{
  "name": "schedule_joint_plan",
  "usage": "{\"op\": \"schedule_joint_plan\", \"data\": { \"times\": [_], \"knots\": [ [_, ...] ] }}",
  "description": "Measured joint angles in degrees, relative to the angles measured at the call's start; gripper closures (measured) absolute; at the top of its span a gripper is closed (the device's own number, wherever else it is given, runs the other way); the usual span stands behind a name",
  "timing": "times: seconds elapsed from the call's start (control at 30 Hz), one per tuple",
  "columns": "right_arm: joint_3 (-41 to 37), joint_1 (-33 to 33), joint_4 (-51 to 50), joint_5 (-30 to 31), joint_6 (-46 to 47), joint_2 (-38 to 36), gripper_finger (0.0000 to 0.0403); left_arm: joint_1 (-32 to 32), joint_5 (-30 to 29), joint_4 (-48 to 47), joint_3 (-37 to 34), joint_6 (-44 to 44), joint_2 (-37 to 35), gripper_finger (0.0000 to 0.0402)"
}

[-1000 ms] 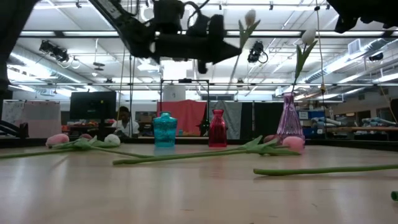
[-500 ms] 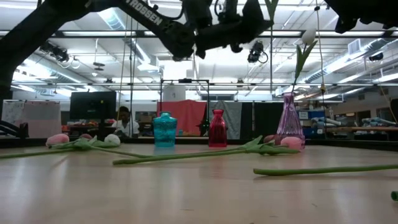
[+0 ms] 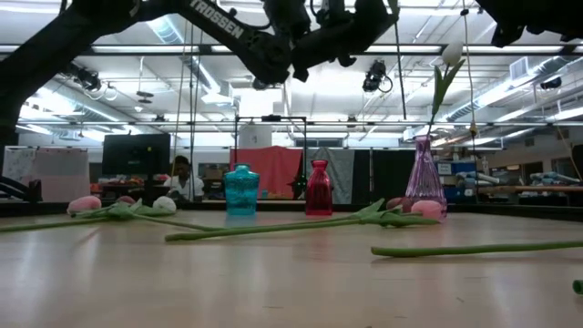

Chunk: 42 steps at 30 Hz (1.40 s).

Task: Sort flowers into vase by color
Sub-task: Put the right white tulip into the pink vase

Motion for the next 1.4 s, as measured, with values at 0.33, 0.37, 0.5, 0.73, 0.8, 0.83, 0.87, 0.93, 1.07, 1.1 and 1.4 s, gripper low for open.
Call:
{"op": "schedule_joint_plan", "data": {
  "times": [0.33, 0.37, 0.5, 0.73, 0.8, 0.83, 0.87, 0.93, 1.07, 1.1, 1.4],
  "knots": [
    [0.0, 0.0, 0.0, 0.0, -0.7, 0.1, 0.0274, -0.1, 0.4, -1.2, 7.2, -4.2, 6.7, 0.0401],
    [0.0, 0.0, 0.0, 0.0, -0.7, 0.1, 0.0274, -0.1, 0.4, -0.8, 7.3, -4.4, 7.1, 0.0401],
    [0.0, 0.0, -0.2, -0.2, -0.7, 0.1, 0.0274, -0.1, 0.3, -0.1, 7.2, -4.6, 8.6, 0.0401],
    [0.0, 0.0, -0.3, -0.1, -0.7, 0.1, 0.0274, -0.1, 0.2, -4.9, 6.9, -4.1, 10.2, 0.0401],
    [0.0, 0.0, -0.3, 0.0, -0.7, 0.1, 0.0274, -0.2, 0.2, -7.1, 6.9, -2.1, 10.3, 0.0401],
    [0.0, 0.0, -0.3, 0.0, -0.7, 0.1, 0.0274, -0.2, 0.2, -7.7, 6.9, -1.4, 10.1, 0.0401],
    [0.0, 0.0, -0.3, 0.0, -0.7, 0.1, 0.0274, -0.2, 0.3, -8.4, 7.0, -0.8, 10.0, 0.0401],
    [0.0, 0.0, -0.4, 0.0, -0.7, 0.1, 0.0274, -0.3, 0.6, -10.3, 7.0, 0.4, 10.1, 0.0401],
    [0.0, 0.0, -0.4, 0.0, -0.7, 0.1, 0.0274, -0.4, 1.8, -12.4, 7.0, 1.4, 11.0, 0.0401],
    [0.0, 0.0, -0.4, 0.1, -0.7, 0.1, 0.0274, -0.4, 1.7, -12.5, 7.0, 1.6, 11.3, 0.0401],
    [0.0, 0.0, -0.5, 0.4, -0.7, 0.1, 0.0274, -0.3, 1.2, -20.7, 7.0, 5.8, 11.4, 0.0367]
  ]
}}
